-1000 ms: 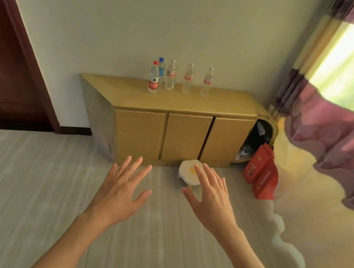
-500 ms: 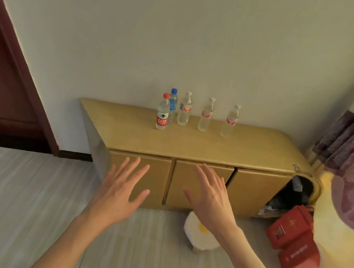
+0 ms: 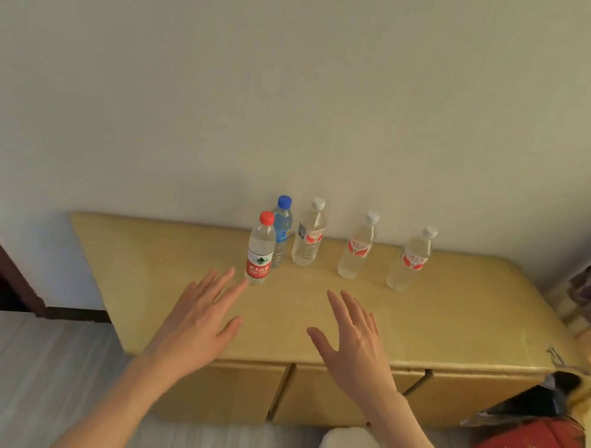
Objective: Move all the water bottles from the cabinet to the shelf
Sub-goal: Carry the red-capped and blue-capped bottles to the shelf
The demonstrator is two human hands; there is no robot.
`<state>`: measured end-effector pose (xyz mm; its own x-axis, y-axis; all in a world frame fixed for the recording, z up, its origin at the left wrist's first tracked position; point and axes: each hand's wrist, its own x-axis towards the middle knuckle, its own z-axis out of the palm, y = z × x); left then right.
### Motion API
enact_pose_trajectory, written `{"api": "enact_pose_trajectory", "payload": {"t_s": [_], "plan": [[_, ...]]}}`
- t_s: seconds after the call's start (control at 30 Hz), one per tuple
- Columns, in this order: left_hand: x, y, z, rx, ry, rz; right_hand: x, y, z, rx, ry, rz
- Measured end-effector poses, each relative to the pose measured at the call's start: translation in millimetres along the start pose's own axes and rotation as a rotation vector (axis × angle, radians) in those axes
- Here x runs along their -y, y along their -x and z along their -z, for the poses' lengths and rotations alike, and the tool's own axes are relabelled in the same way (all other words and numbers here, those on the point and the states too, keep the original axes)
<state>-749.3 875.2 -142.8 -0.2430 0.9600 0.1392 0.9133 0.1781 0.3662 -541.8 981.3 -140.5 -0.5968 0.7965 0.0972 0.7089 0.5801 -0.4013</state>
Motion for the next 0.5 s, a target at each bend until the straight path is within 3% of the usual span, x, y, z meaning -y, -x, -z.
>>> {"api": "enact_pose_trajectory", "payload": {"t_s": [0.33, 0.5], "plan": [[63.9, -154.9, -36.7, 0.018, 0.046, -0.084, -24.0, -172.0, -34.3, 0.075, -0.09, -0.009], [80.3, -220.2, -51.7, 0.023, 0.149, 0.015, -33.6, -265.8, -50.5, 0.132, -0.148, 0.043]]}}
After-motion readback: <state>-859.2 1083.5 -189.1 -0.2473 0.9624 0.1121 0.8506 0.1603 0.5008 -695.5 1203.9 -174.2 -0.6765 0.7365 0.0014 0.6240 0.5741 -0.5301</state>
